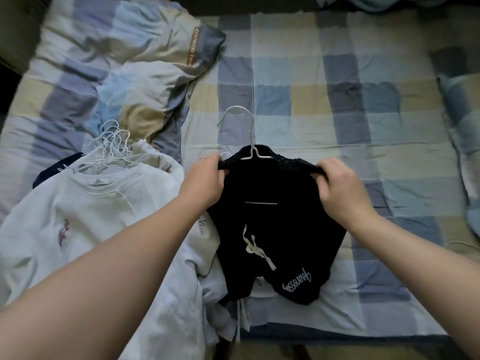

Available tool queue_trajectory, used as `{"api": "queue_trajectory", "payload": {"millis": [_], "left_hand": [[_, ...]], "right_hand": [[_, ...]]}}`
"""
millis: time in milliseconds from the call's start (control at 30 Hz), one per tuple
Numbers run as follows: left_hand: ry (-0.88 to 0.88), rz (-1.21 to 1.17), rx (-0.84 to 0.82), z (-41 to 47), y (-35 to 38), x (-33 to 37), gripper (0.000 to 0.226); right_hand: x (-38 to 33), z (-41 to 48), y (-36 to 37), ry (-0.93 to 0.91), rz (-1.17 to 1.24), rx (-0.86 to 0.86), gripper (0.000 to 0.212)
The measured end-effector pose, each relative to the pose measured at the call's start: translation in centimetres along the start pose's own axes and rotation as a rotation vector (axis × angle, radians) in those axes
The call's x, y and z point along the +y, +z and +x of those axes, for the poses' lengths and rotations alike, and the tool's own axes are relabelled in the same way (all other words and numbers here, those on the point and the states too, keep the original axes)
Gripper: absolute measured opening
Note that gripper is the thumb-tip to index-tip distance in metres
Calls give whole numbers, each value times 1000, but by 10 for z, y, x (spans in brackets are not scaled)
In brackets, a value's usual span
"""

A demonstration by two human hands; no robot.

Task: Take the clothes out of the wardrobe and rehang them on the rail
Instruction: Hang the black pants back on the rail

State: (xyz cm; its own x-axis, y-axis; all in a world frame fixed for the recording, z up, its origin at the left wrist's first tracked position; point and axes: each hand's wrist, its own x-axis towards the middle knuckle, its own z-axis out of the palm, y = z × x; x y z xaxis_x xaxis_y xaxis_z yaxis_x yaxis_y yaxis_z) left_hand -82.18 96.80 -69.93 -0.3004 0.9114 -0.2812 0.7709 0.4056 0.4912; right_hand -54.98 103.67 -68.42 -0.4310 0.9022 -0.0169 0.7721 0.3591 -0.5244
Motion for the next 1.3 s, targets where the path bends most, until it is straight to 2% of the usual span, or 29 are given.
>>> {"api": "queue_trajectory", "payload": {"millis": [133, 267, 400, 467, 667, 800, 1000, 1133, 1233, 1300], "left_hand": [[94, -111, 44, -34, -45, 42, 5], [225, -178, 89, -77, -88, 95, 6], [467, -206, 114, -114, -133, 150, 13], [583, -203, 119, -125, -154, 181, 10], [936, -239, 69, -170, -200, 303, 11], [1182, -298, -6, -219, -210, 386, 14], [1600, -373, -130, -327, -202, 486, 32], [1762, -434, -154, -423, -188, 539, 34], [1852, -478, -189, -503, -180, 571, 33], [1886, -536, -221, -559, -177, 591, 31]], "right_hand": [[-35, -39, -65, 62, 12, 131, 19], [-66, -93, -135, 145, 21, 270, 16], [-91, -154, -200, 211, -6, 383, 11], [-103, -185, -234, 236, -16, 425, 9], [-134, -279, -336, 331, -57, 614, 13], [-153, -348, -397, 366, -136, 789, 13], [-184, -475, -462, 526, -212, 1046, 14], [-216, -567, -503, 650, -212, 1295, 19], [-253, -639, -535, 674, -241, 1483, 21], [-282, -685, -549, 651, -230, 1487, 19]]}}
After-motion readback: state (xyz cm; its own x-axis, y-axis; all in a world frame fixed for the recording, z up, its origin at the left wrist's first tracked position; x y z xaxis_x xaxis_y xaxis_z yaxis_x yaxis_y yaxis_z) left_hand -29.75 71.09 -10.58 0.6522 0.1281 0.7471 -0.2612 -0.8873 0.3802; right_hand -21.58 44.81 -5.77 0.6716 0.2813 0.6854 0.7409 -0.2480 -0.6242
